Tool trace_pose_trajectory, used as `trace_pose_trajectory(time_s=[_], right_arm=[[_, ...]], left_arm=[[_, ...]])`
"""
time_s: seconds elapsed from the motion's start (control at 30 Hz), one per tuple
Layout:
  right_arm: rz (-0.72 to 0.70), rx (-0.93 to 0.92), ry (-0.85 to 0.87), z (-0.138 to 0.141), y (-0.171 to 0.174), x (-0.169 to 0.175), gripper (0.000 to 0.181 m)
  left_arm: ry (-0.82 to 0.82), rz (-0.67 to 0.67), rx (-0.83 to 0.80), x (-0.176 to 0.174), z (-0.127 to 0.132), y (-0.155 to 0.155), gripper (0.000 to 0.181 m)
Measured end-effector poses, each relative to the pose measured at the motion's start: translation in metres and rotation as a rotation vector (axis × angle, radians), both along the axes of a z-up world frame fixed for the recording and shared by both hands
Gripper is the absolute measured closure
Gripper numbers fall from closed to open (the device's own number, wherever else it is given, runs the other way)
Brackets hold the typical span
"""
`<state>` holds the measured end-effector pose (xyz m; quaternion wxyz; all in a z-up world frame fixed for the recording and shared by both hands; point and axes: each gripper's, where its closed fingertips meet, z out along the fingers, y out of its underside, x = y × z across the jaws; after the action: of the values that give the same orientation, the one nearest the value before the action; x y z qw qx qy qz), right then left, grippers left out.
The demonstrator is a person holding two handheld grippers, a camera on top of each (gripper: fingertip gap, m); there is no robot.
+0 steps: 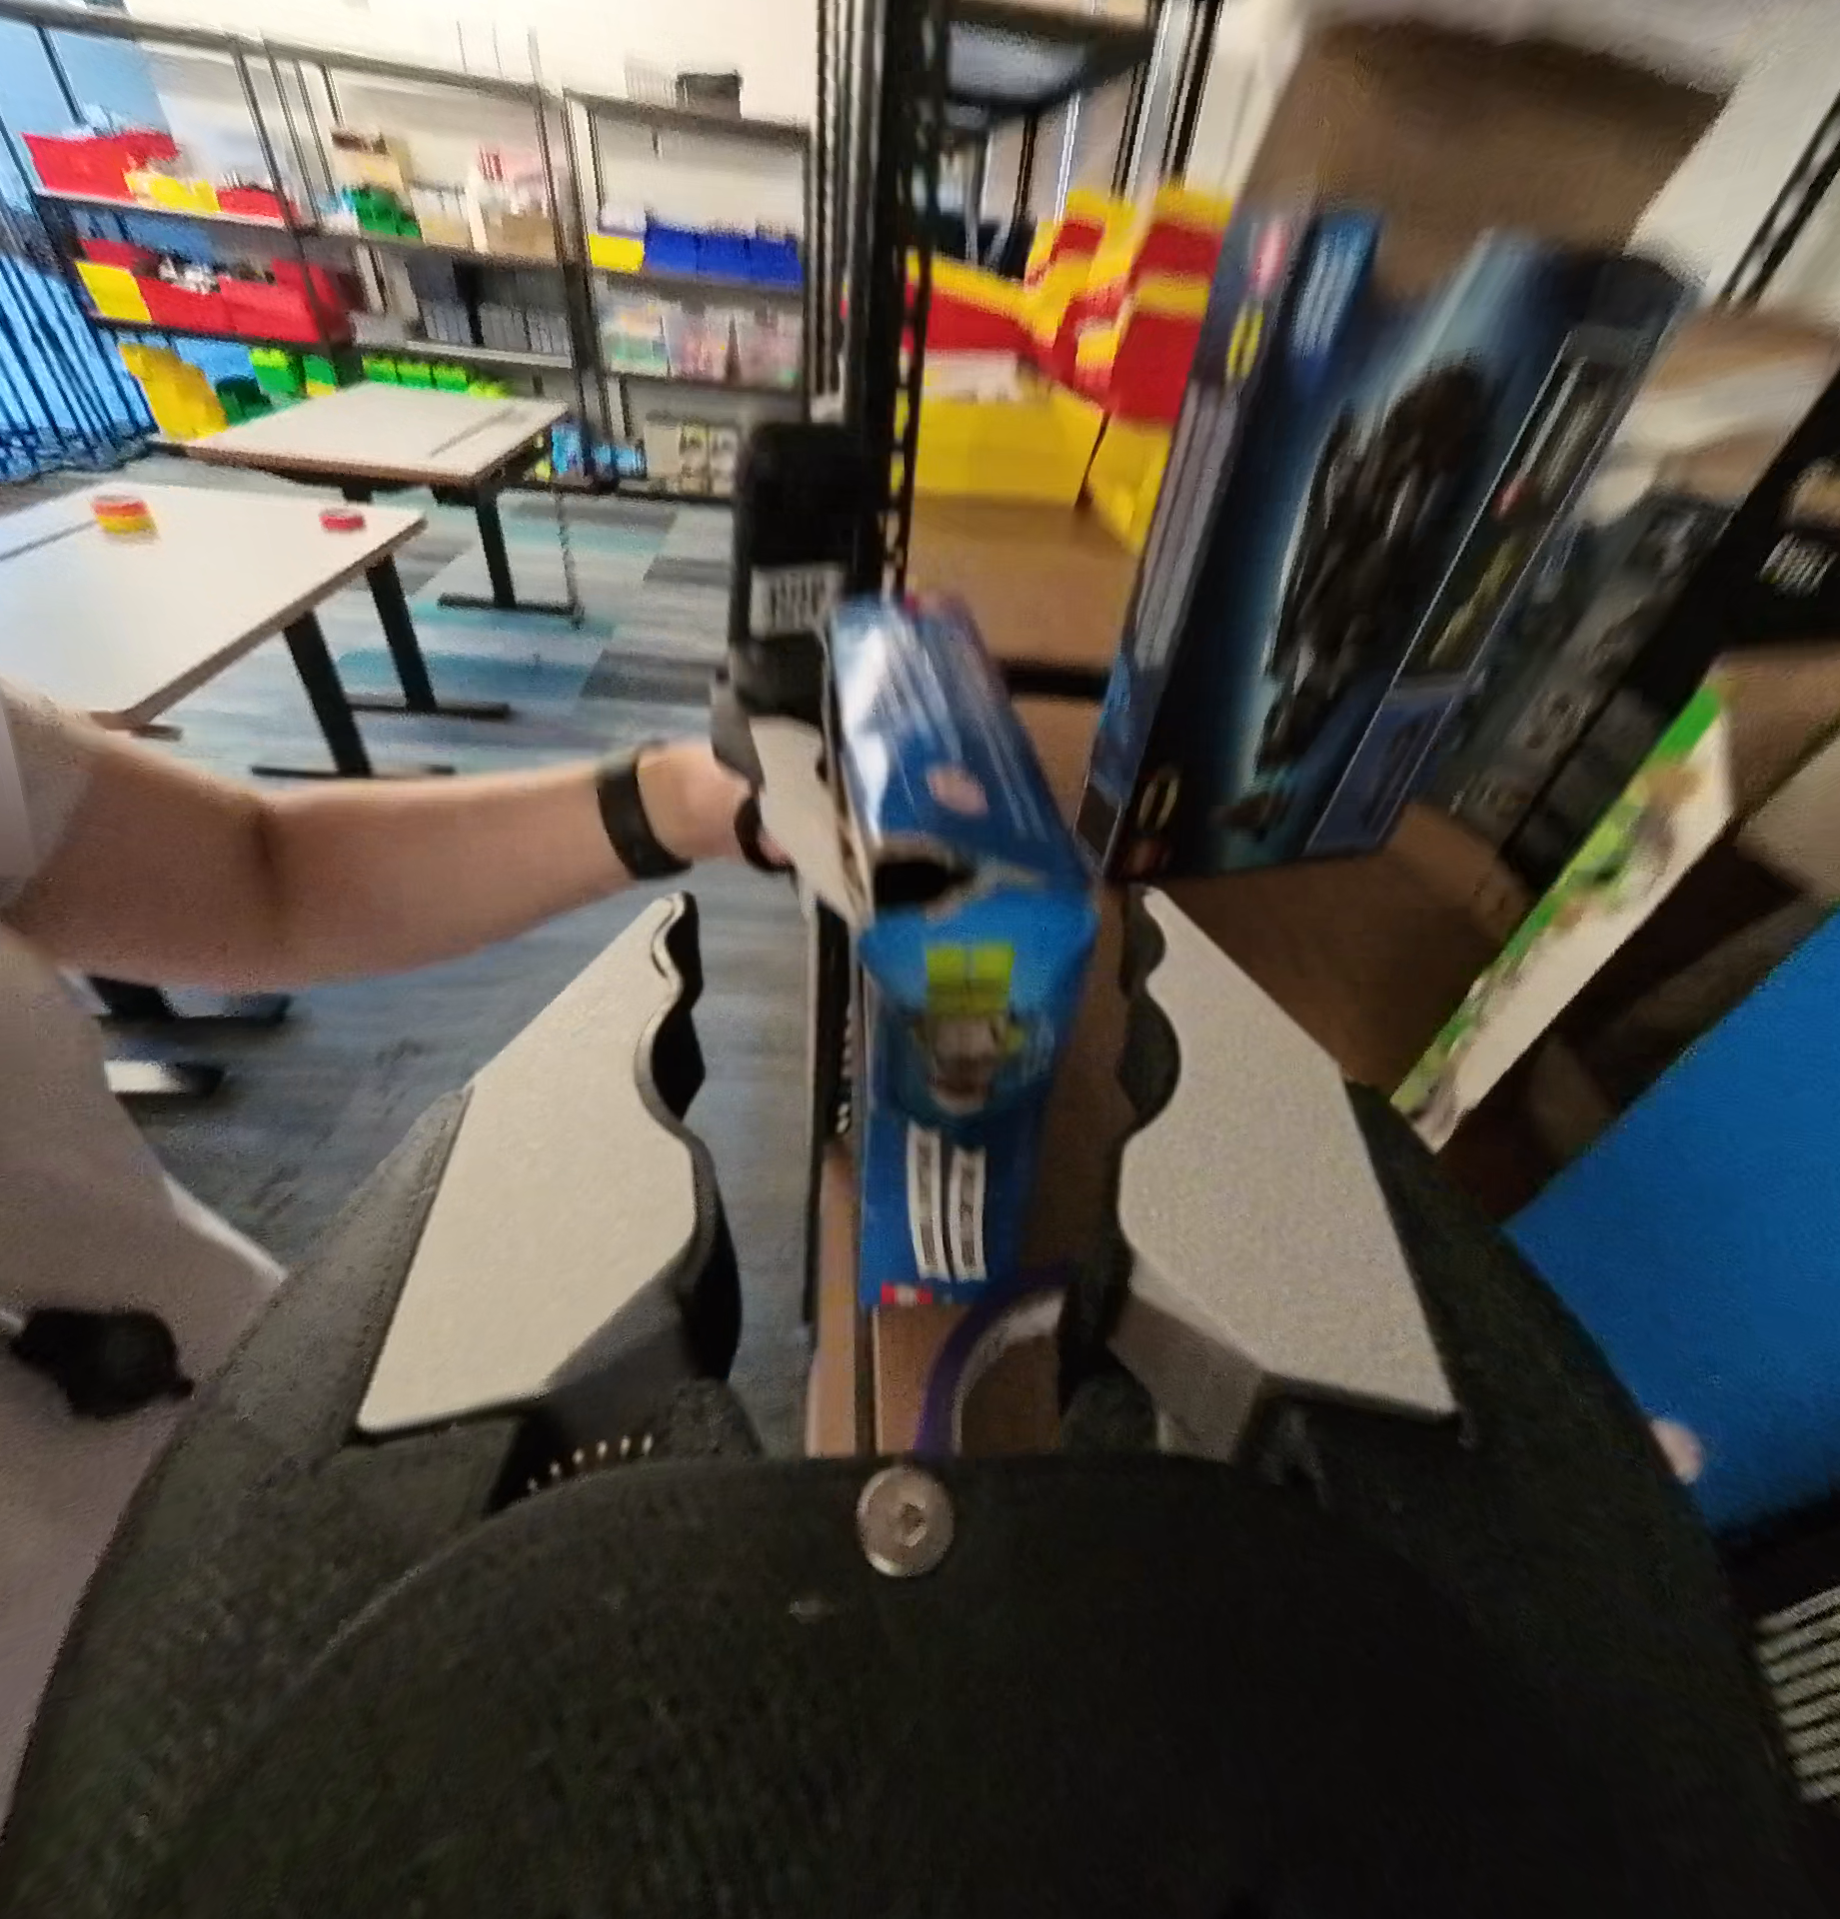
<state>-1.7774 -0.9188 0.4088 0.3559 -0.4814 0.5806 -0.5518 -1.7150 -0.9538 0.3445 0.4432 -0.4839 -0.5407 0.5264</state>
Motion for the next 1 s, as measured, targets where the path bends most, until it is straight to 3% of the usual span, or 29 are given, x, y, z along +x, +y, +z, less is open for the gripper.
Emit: trace_pose_trajectory(time_s=[0.07,0.17,0.27,0.37,0.43,0.5,0.67,0.77,1.0], right_arm=[[0.033,-0.105,0.036,0.023,0.016,0.005,0.101],[0.029,-0.137,0.214,0.023,0.014,0.013,0.104],[0.108,-0.021,0.31,0.01,0.014,0.023,0.126],[0.152,0.059,0.278,0.016,0.015,0.026,0.155],[0.147,0.039,0.293,0.015,0.014,0.025,0.147],[0.119,-0.058,0.319,0.015,0.012,0.024,0.126],[0.137,-0.023,0.353,0.009,0.013,0.024,0.127],[0.16,0.023,0.35,0.006,0.015,0.024,0.138],[0.126,-0.017,0.343,0.0,0.015,0.02,0.136]], left_arm=[[0.021,0.017,-0.022,0.001,0.0,0.002,0.127],[0.04,0.041,-0.048,0.002,0.001,0.004,0.128],[0.039,0.053,-0.086,0.002,0.001,0.008,0.128],[0.028,0.058,-0.139,0.003,0.0,0.014,0.128],[0.012,0.078,-0.161,0.004,0.0,0.016,0.129],[0.002,0.084,-0.172,0.004,-0.001,0.018,0.129],[-0.004,0.086,-0.179,0.004,-0.001,0.018,0.129],[-0.007,0.088,-0.18,0.004,-0.001,0.018,0.129],[-0.025,0.083,-0.184,0.004,-0.002,0.019,0.13]])
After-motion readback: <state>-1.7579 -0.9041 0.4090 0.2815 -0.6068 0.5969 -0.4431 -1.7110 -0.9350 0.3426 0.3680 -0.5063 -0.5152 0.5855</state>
